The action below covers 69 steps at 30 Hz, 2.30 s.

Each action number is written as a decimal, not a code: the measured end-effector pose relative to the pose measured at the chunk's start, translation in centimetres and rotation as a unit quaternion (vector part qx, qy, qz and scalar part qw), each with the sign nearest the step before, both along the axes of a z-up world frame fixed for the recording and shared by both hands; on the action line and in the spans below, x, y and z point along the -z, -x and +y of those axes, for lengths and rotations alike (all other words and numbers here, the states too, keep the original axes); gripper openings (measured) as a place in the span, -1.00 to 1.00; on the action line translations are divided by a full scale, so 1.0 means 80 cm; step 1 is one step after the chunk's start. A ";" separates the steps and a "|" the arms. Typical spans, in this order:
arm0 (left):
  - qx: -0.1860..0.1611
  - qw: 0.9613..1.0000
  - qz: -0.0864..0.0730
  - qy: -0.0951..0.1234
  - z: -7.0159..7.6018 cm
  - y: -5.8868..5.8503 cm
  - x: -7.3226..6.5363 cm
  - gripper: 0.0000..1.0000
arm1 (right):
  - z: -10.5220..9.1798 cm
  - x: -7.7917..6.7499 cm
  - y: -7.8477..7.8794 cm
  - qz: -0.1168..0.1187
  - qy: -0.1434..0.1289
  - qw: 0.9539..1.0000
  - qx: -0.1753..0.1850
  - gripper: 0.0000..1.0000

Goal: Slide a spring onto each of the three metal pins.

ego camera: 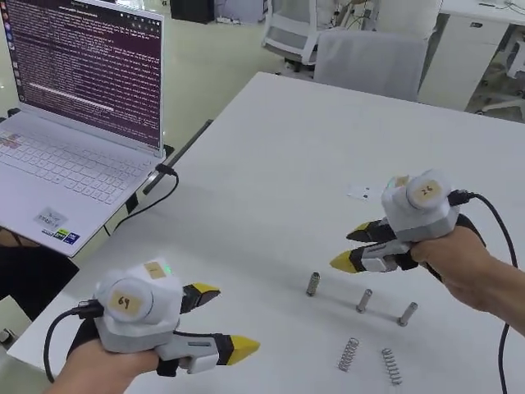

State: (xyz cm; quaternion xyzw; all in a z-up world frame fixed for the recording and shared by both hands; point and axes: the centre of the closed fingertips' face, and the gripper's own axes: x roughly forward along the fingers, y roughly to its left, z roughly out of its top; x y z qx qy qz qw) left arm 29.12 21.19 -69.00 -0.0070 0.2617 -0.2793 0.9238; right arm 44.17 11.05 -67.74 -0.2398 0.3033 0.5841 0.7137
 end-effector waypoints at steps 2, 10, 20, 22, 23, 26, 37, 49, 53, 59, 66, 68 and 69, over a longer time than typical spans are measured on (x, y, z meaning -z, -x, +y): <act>0.000 1.000 -0.001 0.001 0.001 -0.001 -0.001 0.14 | -0.005 0.001 0.000 0.000 -0.005 1.000 0.007 -0.22; -0.002 1.000 -0.003 0.004 0.003 -0.002 -0.004 0.14 | -0.025 -0.018 0.004 0.003 -0.038 0.998 0.042 -0.14; 0.002 1.000 -0.003 0.006 0.002 -0.004 -0.004 0.14 | -0.061 -0.033 0.014 0.008 -0.079 0.992 0.097 -0.03; 0.003 1.000 -0.003 0.006 0.000 -0.005 -0.005 0.14 | -0.071 -0.033 0.018 0.005 -0.084 0.990 0.110 -0.01; 0.004 1.000 -0.003 0.007 -0.001 -0.005 -0.005 0.14 | -0.076 -0.032 0.020 0.007 -0.086 0.990 0.115 -0.01; 0.006 1.000 -0.002 0.007 -0.004 -0.005 -0.006 0.14 | -0.088 -0.030 0.027 0.008 -0.090 0.988 0.128 0.02; 0.007 1.000 -0.003 0.006 -0.004 -0.005 -0.010 0.14 | -0.125 -0.036 0.052 0.016 -0.114 0.979 0.171 0.09; 0.010 1.000 -0.005 0.005 -0.006 -0.011 -0.014 0.16 | -0.169 -0.018 0.088 0.035 -0.119 0.970 0.210 0.20; 0.012 1.000 -0.006 0.004 -0.008 -0.014 -0.014 0.16 | -0.177 -0.015 0.095 0.040 -0.126 0.966 0.222 0.23; 0.014 1.000 -0.006 0.004 -0.012 -0.016 -0.014 0.16 | -0.186 -0.004 0.107 0.049 -0.128 0.962 0.235 0.25; 0.018 1.000 -0.006 0.004 -0.017 -0.020 -0.014 0.15 | -0.194 0.005 0.121 0.063 -0.138 0.956 0.252 0.30; 0.020 1.000 -0.006 0.004 -0.018 -0.021 -0.014 0.15 | -0.196 0.006 0.124 0.066 -0.139 0.954 0.256 0.31; 0.021 1.000 -0.006 0.004 -0.019 -0.021 -0.013 0.15 | -0.196 0.006 0.125 0.066 -0.140 0.954 0.256 0.32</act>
